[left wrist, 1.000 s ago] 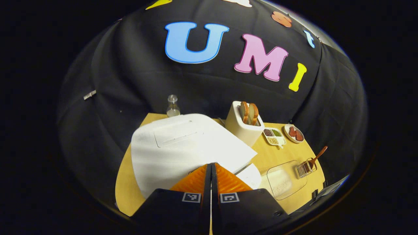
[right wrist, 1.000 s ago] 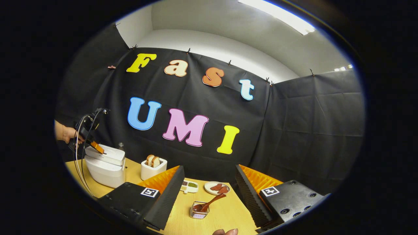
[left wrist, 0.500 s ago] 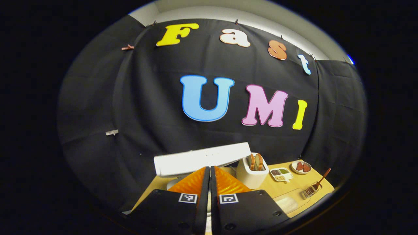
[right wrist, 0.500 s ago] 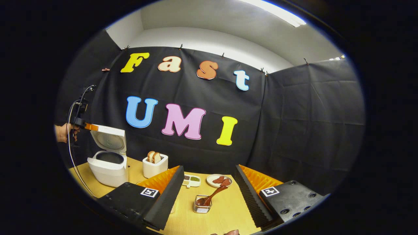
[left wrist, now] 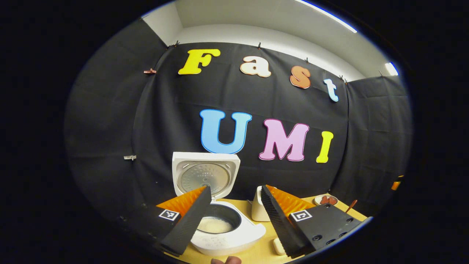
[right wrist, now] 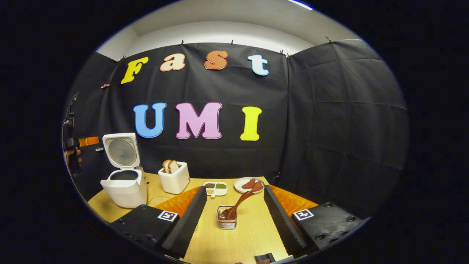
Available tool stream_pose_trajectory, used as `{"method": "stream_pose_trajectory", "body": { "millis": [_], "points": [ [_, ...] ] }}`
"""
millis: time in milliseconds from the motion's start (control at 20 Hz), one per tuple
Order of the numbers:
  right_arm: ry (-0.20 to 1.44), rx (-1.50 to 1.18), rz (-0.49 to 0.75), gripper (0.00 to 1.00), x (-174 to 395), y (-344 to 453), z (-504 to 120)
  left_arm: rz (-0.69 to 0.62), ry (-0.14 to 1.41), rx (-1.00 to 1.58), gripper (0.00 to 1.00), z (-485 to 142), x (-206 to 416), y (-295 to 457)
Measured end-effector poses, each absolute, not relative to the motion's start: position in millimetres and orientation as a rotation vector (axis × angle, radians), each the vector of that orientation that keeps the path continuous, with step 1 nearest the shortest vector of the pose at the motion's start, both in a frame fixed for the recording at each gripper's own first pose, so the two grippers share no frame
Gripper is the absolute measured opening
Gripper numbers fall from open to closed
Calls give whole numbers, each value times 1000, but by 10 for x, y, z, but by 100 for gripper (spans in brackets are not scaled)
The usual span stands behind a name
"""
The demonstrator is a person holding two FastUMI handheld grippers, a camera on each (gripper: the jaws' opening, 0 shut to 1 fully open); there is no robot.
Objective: Close the left gripper, press the button to open the rice cooker; take a wooden spoon from the chopstick holder with the right hand, scoop a spoonful of rice and pour it into the rice cooker, then put the wooden spoon back into the chopstick holder.
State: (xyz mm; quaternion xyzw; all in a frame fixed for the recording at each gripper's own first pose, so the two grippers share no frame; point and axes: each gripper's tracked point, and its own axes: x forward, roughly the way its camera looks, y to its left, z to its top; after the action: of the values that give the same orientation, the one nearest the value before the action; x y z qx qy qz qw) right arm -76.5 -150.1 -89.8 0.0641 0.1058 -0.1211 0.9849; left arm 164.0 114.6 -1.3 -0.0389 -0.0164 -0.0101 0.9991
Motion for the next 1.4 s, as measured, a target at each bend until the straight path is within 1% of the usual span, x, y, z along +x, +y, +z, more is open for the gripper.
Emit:
{"method": "stream_pose_trajectory", "body": {
  "millis": [150, 250, 500, 750, 950, 1050, 1200, 1250, 1300, 1350, 1400],
  "points": [
    [247, 132, -216, 98, -650, -1629, -1155, -13, -38, -40, 94, 24, 1422, 849],
    [273, 144, -194, 98, -548, -1693, -1341, -10, -19, -72, 94, -8, 1278, 625],
    [347, 186, -147, 98, -142, -1870, -1919, 23, 22, -99, 95, -166, 986, 343],
    [478, 213, -65, 98, 290, -1850, -2731, 90, 73, -97, 94, -361, 758, 205],
    [548, 263, 20, 95, 627, -1750, -3169, 161, 125, -92, 95, -460, 659, 155],
    [576, 280, 41, 89, 829, -1701, -3373, 200, 136, -82, 94, -459, 612, 136],
    [589, 286, 38, 77, 1102, -1739, -3602, 240, 159, -46, 94, -495, 554, 76],
    [585, 311, 57, 75, 1136, -1687, -3599, 253, 166, -41, 94, -502, 535, 73],
    [584, 316, 64, 50, 1141, -1646, -3595, 264, 172, -41, 94, -518, 502, 62],
    [579, 300, 67, 45, 1130, -1616, -3574, 273, 178, -43, 94, -534, 476, 47],
    [564, 294, 89, 28, 1096, -1562, -3509, 286, 188, -44, 94, -579, 435, 50]
  ]
}}
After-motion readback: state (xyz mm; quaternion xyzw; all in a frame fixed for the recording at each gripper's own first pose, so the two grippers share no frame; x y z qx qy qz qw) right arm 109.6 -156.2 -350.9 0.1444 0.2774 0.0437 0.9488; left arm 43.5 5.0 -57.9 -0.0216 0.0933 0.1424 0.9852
